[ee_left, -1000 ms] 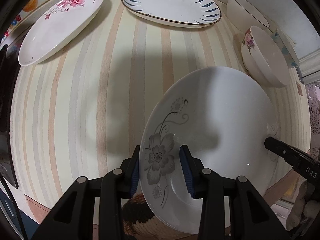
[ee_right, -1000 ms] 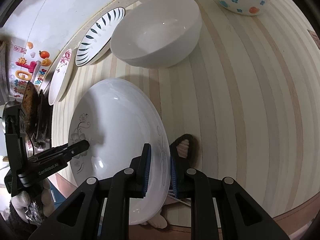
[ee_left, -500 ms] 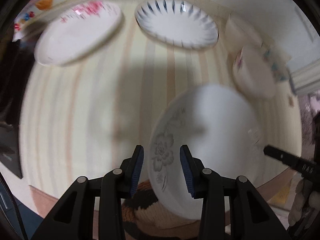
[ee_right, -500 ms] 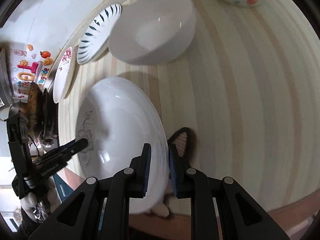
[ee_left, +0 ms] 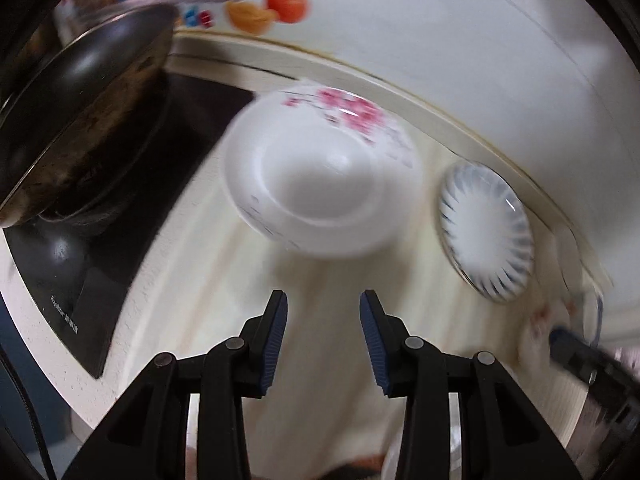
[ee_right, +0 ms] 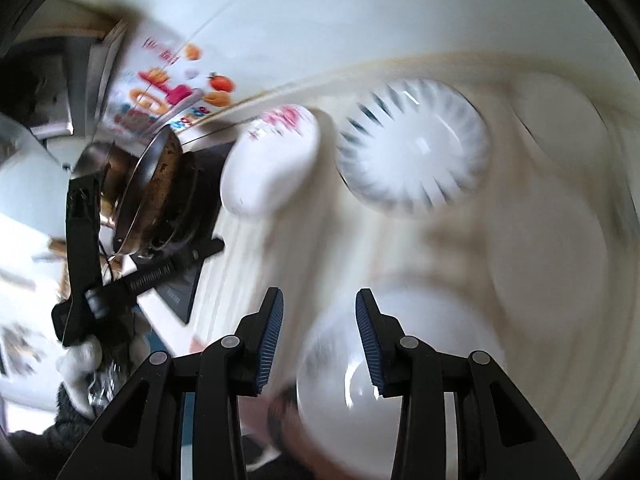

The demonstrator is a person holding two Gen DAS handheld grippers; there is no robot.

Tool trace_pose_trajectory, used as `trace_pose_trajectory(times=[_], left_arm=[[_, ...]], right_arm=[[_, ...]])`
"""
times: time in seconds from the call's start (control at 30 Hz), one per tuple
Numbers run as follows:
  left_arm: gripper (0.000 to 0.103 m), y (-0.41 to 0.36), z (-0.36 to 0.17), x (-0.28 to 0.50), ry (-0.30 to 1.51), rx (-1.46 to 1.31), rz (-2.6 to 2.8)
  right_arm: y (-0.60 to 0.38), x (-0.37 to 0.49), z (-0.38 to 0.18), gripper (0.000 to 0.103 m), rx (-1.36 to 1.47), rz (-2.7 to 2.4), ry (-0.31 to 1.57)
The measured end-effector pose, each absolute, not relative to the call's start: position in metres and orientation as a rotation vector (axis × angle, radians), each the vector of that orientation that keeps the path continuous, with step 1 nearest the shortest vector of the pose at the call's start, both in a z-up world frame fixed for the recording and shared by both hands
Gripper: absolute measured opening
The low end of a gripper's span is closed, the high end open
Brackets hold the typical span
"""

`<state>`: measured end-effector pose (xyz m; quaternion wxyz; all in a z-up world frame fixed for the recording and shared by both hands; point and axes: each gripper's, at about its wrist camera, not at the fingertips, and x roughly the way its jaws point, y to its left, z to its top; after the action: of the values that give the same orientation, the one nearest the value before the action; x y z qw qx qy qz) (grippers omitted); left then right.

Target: Organize plates and bowls

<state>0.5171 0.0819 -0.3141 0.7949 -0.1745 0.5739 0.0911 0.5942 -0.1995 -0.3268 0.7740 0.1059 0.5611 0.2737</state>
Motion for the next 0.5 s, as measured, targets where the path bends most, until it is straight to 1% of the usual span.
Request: trace_pose_trajectory(times=[0.1, 0.23, 0.37, 0.5], left_arm=[[0.035, 0.102, -0.324, 0.528, 1.228, -0.402, 0.256], [0.035, 0.124, -0.34, 0.543, 1.232, -0.424, 0.325], [0.035, 0.135, -0.358, 0.559, 1.247, -0.432, 0.359], [0.035, 0.138, -0.373, 0.568, 1.266, -0.432, 0.361]], right_arm=[[-0.155, 0.641, -0.328, 0.041, 0.137, 0.629, 1.177], [-0.099, 0.71, -0.347, 0.041, 0.034, 0.647, 1.147], [-0.062, 0.763, -0.374, 0.041, -0.048, 0.626, 1.127], [-0.041, 0.799, -0.396, 0.04, -0.076, 0.621, 1.125]])
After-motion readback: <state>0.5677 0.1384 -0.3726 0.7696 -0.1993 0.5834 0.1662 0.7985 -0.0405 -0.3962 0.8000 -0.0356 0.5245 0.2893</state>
